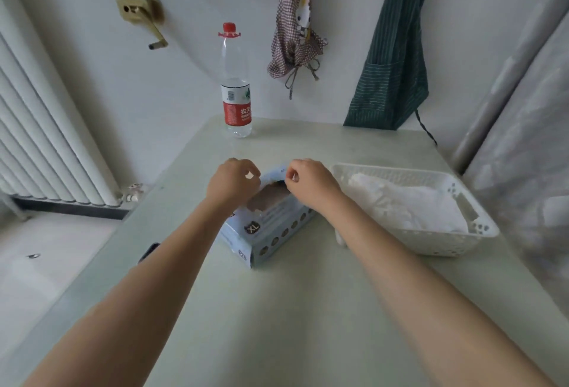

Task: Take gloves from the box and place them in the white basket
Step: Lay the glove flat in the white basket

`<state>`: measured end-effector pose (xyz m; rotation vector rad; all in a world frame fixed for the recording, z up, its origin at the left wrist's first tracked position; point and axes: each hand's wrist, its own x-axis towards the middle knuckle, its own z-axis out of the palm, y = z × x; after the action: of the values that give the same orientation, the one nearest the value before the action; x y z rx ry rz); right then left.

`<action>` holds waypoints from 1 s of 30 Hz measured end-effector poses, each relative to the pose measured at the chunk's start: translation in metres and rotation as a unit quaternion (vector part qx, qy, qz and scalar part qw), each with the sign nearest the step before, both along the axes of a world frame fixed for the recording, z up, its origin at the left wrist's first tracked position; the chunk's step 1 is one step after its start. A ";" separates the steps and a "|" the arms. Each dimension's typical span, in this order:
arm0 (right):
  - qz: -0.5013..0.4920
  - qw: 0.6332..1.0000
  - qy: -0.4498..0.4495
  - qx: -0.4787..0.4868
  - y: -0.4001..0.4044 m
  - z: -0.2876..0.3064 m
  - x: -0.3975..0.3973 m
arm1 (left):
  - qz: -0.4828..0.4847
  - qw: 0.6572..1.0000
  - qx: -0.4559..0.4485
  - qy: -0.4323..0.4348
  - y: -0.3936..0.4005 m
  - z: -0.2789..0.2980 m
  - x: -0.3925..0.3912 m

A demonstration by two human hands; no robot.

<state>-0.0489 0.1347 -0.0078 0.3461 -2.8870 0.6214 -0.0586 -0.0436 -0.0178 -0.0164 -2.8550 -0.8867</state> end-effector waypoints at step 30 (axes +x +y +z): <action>0.040 0.959 -0.273 0.065 -0.048 0.006 0.012 | -0.024 0.996 0.069 -0.041 -0.018 -0.040 0.003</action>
<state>-0.0368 0.0869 -0.0017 0.3577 -3.4705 0.6230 -0.0559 -0.0613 -0.0575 -0.0335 -2.8713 -1.1189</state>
